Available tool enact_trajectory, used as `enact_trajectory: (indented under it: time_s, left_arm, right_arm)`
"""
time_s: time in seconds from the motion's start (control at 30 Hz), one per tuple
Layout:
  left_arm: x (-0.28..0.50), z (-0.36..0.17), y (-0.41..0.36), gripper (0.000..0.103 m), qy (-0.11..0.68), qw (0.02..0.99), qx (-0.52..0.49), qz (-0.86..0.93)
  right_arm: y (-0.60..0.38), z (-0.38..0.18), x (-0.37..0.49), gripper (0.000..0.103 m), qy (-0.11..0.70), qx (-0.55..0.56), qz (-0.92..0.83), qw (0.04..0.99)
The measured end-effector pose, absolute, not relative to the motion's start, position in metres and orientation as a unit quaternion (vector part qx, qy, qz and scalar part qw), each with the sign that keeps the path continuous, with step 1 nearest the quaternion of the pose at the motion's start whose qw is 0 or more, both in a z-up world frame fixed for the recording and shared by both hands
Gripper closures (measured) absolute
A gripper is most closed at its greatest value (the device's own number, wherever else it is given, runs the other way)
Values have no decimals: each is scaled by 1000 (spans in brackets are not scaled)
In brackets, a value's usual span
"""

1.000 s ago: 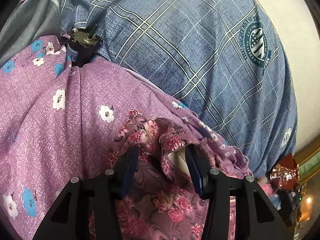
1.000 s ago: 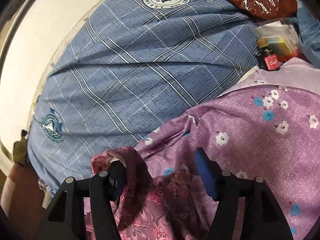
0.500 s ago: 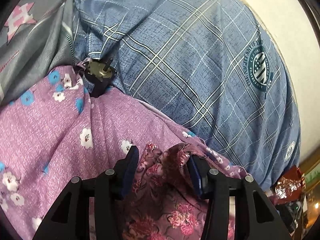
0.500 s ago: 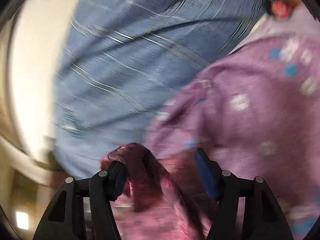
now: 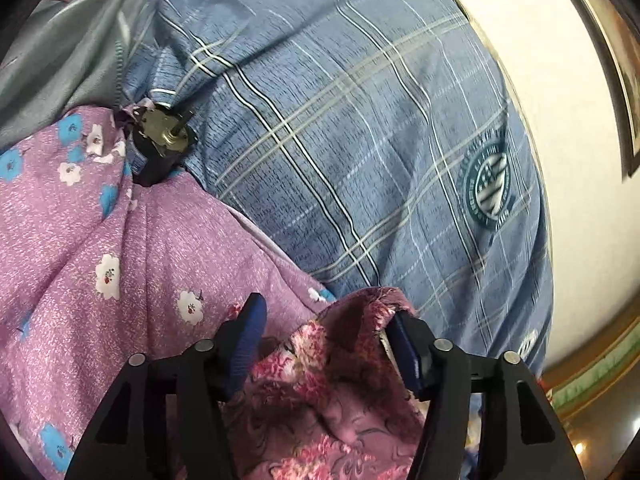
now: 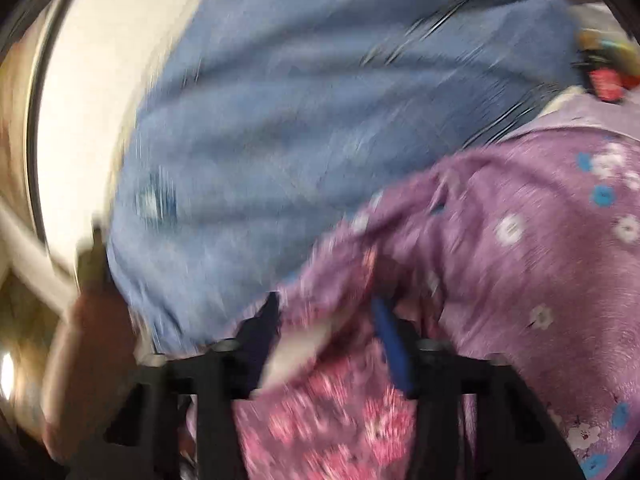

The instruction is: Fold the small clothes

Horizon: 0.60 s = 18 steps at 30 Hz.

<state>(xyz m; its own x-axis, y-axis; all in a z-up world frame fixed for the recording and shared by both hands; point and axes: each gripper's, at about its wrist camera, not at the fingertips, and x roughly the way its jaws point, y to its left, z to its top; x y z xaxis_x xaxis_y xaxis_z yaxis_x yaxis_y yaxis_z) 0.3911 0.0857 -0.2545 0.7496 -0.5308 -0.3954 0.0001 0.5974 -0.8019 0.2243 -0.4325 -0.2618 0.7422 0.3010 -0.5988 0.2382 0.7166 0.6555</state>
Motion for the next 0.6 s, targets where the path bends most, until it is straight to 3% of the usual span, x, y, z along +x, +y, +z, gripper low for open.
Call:
enact_trajectory:
  time_s: [0.07,0.2,0.33,0.4,0.5,0.6]
  left_arm:
    - [388,-252,84,43,309,840,-417,-156]
    - [386,-248,78,38,304,847,-407,-157]
    - [398,-259,82,33,348,830,-414,-135]
    - [405,-269,91,33,373,809,-438,-124]
    - [411,-278,105,32,387,785,-473,-104]
    - [413,-272,103,32,413,799,-430,-79]
  right_arm:
    - [-400,-273,242,74,424,305,33,852]
    - [-351,-297,280,74,490,240,41,837]
    - [-364,-306,338,74,471,255,-42,844]
    - [-379,-298,352,73,418,286,-53,861]
    - [-397,-282,343,70,358,315,-90,874]
    - [-392,-277,318,70,350,308,-77,881]
